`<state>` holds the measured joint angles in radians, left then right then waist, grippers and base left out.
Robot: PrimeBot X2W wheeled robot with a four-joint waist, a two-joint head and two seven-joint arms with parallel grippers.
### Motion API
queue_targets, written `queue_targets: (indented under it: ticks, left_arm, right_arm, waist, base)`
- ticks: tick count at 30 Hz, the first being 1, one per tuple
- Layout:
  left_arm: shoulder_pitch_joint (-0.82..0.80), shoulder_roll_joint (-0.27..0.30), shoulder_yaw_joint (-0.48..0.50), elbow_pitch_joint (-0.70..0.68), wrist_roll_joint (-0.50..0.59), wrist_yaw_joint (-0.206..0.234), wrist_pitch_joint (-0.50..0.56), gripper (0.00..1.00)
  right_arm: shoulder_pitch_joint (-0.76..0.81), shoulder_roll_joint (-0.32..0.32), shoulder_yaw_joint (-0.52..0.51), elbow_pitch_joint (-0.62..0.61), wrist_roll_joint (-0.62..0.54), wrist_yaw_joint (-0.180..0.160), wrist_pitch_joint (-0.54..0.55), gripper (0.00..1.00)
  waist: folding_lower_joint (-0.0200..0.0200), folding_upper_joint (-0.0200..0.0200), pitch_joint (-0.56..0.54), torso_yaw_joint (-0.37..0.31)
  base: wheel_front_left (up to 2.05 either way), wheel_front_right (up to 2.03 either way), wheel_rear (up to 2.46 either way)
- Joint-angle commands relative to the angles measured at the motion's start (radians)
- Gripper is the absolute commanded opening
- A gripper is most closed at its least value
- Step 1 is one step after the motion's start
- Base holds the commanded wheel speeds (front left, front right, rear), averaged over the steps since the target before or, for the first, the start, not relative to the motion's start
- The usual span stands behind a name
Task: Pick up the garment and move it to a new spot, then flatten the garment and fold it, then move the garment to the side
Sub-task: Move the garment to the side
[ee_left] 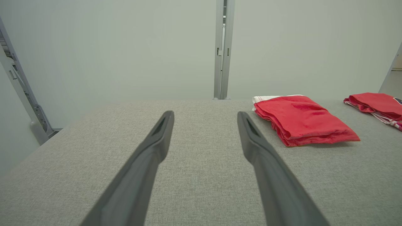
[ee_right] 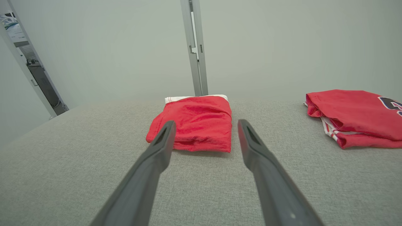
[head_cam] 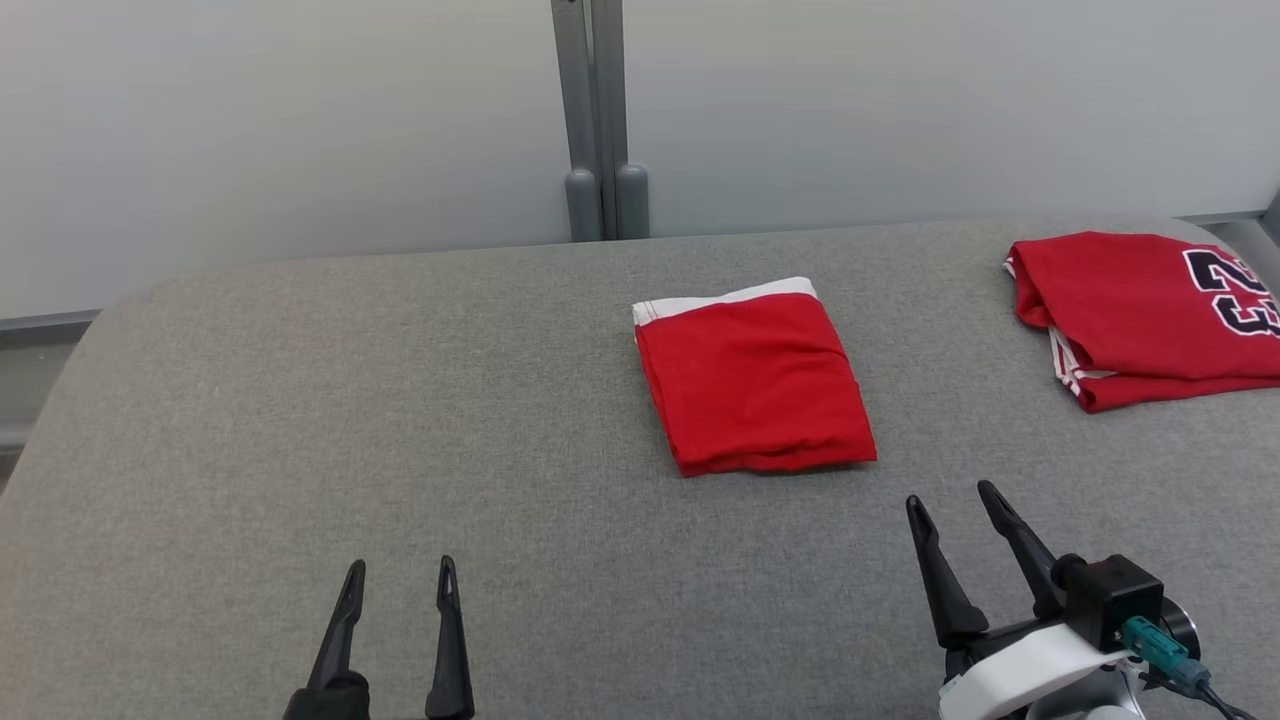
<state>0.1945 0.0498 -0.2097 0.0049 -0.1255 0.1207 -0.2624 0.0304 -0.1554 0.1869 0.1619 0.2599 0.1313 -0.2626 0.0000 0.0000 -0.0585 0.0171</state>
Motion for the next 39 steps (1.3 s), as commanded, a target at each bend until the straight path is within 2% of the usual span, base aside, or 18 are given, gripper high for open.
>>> queue_targets:
  ticks: [1,8,13,16,19,23,25,29,32,36,39]
  left_arm:
    - [0.004,0.002,-0.001,-0.002,0.007,0.004,-0.003,1.0]
    - [-0.01,0.002,-0.007,-0.009,0.016,-0.002,-0.003,1.0]
    - [-0.028,0.002,-0.023,-0.009,0.017,-0.005,-0.003,1.0]
    - [-0.05,0.002,-0.037,-0.014,0.019,-0.008,-0.003,1.0]
    - [-0.078,0.002,-0.053,-0.015,0.018,-0.012,-0.003,1.0]
    - [-0.12,0.002,-0.064,-0.012,0.014,-0.012,-0.003,1.0]
    - [-0.138,0.002,-0.069,-0.014,0.01,-0.012,-0.003,1.0]
    - [-0.173,0.002,-0.083,-0.017,0.007,-0.012,-0.003,1.0]
    - [-0.194,0.002,-0.093,-0.018,0.005,-0.014,-0.003,1.0]
    - [-0.219,0.002,-0.107,-0.022,0.003,-0.015,-0.003,1.0]
    - [-0.233,0.002,-0.118,-0.023,0.004,-0.017,-0.003,1.0]
  right_arm:
    - [0.009,-0.002,0.0,-0.002,0.003,-0.001,-0.003,1.0]
    - [-0.004,0.002,-0.002,0.0,0.001,-0.001,-0.003,1.0]
    - [-0.054,-0.006,0.021,0.015,0.059,-0.001,-0.003,1.0]
    - [-0.111,-0.039,0.06,0.043,0.12,-0.001,-0.003,1.0]
    - [-0.195,-0.1,0.12,0.089,0.186,-0.001,-0.003,1.0]
    - [-0.314,-0.183,0.196,0.156,0.312,-0.001,-0.003,1.0]
    - [-0.372,-0.219,0.229,0.185,0.412,-0.001,0.008,1.0]
    - [-0.465,-0.299,0.273,0.211,0.639,-0.001,0.111,1.0]
    - [-0.519,-0.361,0.285,0.213,0.814,-0.001,0.229,1.0]
    - [-0.564,-0.424,0.275,0.234,0.973,-0.001,0.344,1.0]
    - [-0.588,-0.455,0.272,0.247,1.046,-0.001,0.404,1.0]
  waist:
    - [0.0,0.0,0.003,0.003]
    - [0.0,0.0,0.024,0.015]
    - [0.0,0.0,0.061,0.029]
    - [0.0,0.0,0.1,0.04]
    - [0.0,0.0,0.149,0.057]
    - [0.0,0.0,0.208,0.08]
    - [0.0,0.0,0.235,0.091]
    - [0.0,0.0,0.281,0.113]
    - [0.0,0.0,0.315,0.131]
    - [0.0,0.0,0.352,0.156]
    - [0.0,0.0,0.374,0.173]
  base:
    - [0.0,0.0,0.0]
    - [0.0,0.0,0.0]
    - [0.0,0.0,0.0]
    - [0.0,0.0,0.0]
    - [0.0,0.0,0.0]
    - [0.0,0.0,0.0]
    - [0.0,0.0,0.0]
    - [0.0,0.0,0.0]
    - [0.0,0.0,0.0]
    - [0.0,0.0,0.0]
    - [0.0,0.0,0.0]
